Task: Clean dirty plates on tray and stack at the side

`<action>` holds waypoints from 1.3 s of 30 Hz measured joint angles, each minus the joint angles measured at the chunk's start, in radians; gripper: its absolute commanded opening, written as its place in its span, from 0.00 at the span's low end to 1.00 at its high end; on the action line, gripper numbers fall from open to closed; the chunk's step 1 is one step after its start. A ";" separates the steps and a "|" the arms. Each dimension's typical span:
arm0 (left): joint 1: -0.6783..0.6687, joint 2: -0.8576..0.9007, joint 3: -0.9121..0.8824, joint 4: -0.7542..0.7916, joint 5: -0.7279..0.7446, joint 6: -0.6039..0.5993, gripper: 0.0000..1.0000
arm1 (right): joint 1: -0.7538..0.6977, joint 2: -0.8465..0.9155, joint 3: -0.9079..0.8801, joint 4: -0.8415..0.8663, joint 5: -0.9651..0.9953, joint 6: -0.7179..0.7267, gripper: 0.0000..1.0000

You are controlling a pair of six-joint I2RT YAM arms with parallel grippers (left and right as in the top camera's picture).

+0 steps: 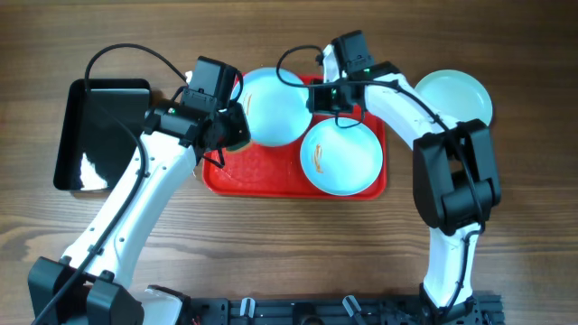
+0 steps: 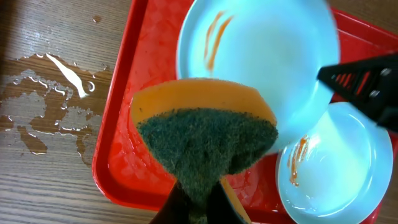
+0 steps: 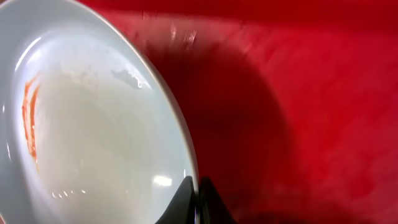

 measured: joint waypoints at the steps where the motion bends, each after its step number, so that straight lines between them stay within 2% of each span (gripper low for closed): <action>1: 0.000 0.000 0.000 0.000 0.000 0.000 0.04 | 0.008 0.000 0.000 -0.013 -0.002 -0.003 0.04; 8: 0.000 0.000 0.000 0.000 0.000 0.000 0.04 | 0.087 0.000 0.000 -0.030 -0.002 -0.013 0.04; 13: 0.000 0.000 0.000 0.000 0.000 0.000 0.04 | 0.159 0.000 0.000 -0.069 0.098 0.029 0.04; 21: 0.000 0.000 -0.038 0.003 -0.008 0.000 0.04 | 0.168 0.000 -0.001 -0.086 0.151 0.082 0.04; 33: 0.000 0.003 -0.161 0.141 -0.015 0.000 0.04 | 0.168 0.000 -0.001 -0.073 0.152 0.113 0.04; 39: 0.000 0.047 -0.188 0.275 -0.015 0.000 0.04 | 0.168 0.000 -0.002 -0.056 0.152 0.113 0.04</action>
